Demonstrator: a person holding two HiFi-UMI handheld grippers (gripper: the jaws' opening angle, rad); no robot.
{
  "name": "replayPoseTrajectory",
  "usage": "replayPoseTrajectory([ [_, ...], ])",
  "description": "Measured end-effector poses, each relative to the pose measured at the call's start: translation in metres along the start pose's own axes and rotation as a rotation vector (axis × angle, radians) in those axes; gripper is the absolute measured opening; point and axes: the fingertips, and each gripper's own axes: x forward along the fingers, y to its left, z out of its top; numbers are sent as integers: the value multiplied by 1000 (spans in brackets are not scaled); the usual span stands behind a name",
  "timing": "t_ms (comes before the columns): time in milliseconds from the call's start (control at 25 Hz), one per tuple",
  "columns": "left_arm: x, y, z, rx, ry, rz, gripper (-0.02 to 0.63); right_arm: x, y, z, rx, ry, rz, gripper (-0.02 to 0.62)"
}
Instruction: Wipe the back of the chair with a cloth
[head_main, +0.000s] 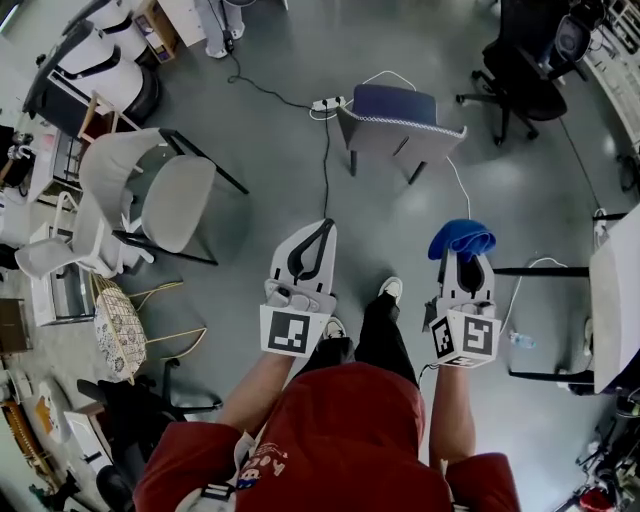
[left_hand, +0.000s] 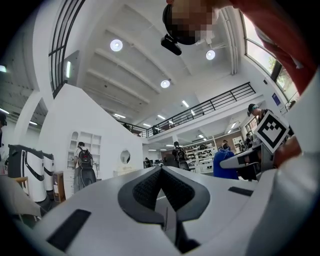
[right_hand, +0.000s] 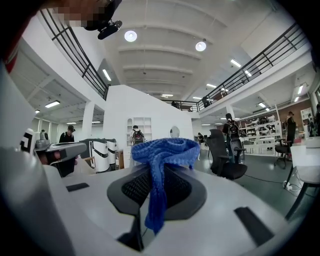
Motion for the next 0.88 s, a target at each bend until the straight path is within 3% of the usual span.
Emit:
replayPoseTrajectory([
  [120, 25, -2, -3, 46, -54, -18, 14, 19, -14, -16, 22, 24, -11, 60],
  [320, 72, -9, -23, 15, -90, -5, 14, 62, -51, -46, 59, 61, -11, 60],
  [640, 164, -24, -83, 17, -33, 32, 14, 137, -122, -109, 67, 105, 18, 60],
  [880, 205, -31, -149, -4, -9, 25, 14, 184, -139, -188, 47, 166, 41, 60],
])
